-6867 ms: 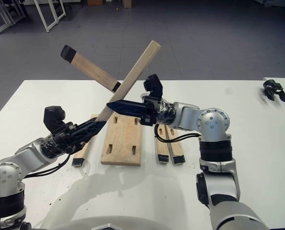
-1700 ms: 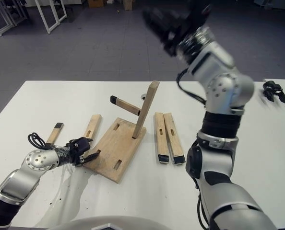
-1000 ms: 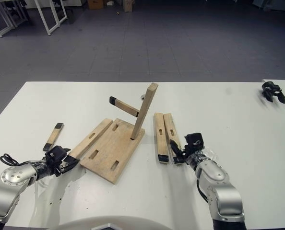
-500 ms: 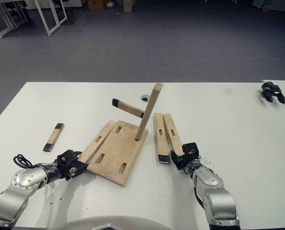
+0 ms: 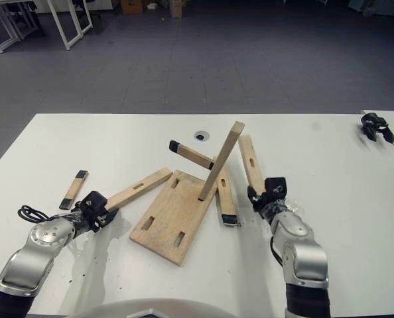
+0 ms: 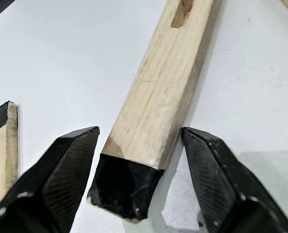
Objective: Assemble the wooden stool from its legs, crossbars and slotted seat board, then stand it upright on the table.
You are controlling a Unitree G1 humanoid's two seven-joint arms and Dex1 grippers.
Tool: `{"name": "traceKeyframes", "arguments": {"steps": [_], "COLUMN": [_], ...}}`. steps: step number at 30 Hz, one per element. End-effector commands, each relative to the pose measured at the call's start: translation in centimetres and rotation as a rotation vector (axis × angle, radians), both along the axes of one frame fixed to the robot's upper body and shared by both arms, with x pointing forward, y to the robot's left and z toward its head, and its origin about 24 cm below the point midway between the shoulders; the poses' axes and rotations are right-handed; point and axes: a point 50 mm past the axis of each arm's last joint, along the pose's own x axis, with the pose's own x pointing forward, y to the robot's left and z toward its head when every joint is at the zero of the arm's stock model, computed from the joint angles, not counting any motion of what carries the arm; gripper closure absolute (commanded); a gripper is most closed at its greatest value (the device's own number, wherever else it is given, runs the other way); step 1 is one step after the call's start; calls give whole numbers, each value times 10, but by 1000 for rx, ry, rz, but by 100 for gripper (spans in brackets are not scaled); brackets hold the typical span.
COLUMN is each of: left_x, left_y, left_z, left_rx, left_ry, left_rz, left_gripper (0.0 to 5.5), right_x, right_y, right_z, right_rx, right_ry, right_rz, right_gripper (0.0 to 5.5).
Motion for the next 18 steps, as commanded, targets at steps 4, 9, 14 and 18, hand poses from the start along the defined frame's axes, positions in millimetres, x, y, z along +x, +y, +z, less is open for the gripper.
{"name": "traceKeyframes", "arguments": {"steps": [4,9,14,18], "left_x": [-11,-7,12,19], "left_y": [8,7,10,25], "left_z": [-36,-34,2,56], "left_rx": [-141,-156,-162,-77], "left_ry": [201,188,-83,-403], "left_rz": [373,451,420,351], "left_gripper": [266,327,304,263], "right_x": [23,32,33,31], "right_y": [7,15,21,25], "right_z": [51,81,107,137], "right_rx": [62,97,164,246], "right_ry": [-250,-354,-452,-543], "right_rz": [15,66,111,145], "right_gripper": [344,344,344,344]}}
